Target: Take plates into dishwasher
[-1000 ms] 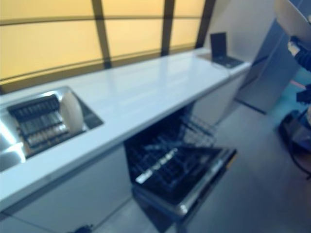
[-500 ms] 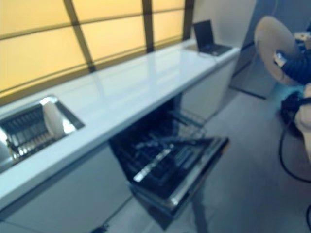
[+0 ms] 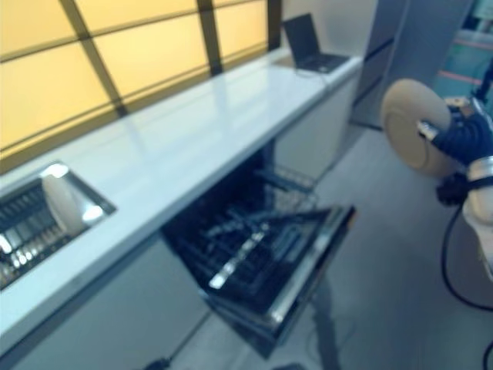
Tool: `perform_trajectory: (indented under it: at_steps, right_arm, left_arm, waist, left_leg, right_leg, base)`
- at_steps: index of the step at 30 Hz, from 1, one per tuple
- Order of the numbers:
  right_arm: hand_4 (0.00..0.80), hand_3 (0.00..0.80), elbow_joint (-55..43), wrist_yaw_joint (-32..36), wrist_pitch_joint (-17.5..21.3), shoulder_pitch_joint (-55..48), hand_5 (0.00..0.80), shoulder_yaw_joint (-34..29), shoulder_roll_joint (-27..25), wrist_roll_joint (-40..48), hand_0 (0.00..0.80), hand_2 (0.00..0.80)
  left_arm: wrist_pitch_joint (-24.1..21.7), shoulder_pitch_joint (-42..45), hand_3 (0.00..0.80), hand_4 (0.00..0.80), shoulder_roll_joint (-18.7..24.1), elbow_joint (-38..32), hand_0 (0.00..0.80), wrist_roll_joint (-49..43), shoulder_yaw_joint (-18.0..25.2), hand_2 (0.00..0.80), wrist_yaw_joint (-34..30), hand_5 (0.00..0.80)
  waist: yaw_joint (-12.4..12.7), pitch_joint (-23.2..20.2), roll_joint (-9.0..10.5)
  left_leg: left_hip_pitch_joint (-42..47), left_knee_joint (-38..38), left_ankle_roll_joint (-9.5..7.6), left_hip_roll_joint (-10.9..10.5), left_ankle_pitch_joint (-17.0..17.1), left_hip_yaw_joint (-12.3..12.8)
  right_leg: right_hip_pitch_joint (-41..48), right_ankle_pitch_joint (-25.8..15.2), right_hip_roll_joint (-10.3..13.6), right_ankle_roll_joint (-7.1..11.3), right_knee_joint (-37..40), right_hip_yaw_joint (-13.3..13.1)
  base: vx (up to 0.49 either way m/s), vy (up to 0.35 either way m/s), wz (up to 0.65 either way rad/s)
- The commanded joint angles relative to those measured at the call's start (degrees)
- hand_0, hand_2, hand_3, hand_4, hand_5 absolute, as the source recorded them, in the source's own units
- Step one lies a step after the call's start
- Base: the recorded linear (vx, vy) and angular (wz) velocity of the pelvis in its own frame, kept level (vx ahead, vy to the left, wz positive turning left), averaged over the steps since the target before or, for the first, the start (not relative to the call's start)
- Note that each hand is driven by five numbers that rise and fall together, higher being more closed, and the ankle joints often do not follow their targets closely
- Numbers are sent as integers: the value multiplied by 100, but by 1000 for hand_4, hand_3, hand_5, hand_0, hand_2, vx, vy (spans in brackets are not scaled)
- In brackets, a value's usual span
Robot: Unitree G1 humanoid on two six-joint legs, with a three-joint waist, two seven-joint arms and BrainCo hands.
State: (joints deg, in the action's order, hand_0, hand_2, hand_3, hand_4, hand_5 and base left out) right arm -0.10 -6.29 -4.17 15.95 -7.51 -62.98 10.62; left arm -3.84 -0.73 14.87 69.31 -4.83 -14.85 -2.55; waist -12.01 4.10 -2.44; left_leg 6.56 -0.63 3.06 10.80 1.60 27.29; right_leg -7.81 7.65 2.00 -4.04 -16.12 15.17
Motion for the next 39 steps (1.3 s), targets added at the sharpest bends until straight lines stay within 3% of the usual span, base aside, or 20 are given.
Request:
perform_trajectory:
  at_steps: [1,10,29,39]
  right_arm:
    - [800,800,-317,159,50,113,800,-302,625,546,800,800]
    - [800,800,-298,476,-95,5,800,-195,910,1125,800,800]
    - [800,800,-495,1087,-479,234,800,780,1497,979,800,800]
    - [800,800,-156,1016,-621,465,800,1341,2029,748,800,800]
  left_arm:
    - [-155,-53,0,0,277,33,0,45,39,0,-1,0]
    - [-168,-78,0,0,282,38,0,67,-22,0,17,0]
    - [-71,-72,0,0,260,-92,0,-92,-248,0,-96,0]
    - [24,-188,0,0,237,-282,0,-278,-542,0,-224,0]
  waist:
    - [-36,-118,494]
    - [-52,-71,513]
    - [6,33,434]
    - [88,158,307]
  left_leg:
    - [-255,-436,14,-329,-152,222]
    - [-285,-436,65,-288,-38,365]
    - [-389,-351,130,-234,137,353]
    - [-458,-368,112,-267,120,286]
  right_leg:
    - [1302,-163,-182,250,1682,-219]
    - [1327,-268,-203,246,1877,-171]
    - [1308,-277,-208,209,1911,-212]
    - [1220,-307,-142,243,1929,-160]
  base:
    - [-21,21,-17]
    - [-5,2,-2]
    - [7,-10,-2]
    - [7,-4,0]
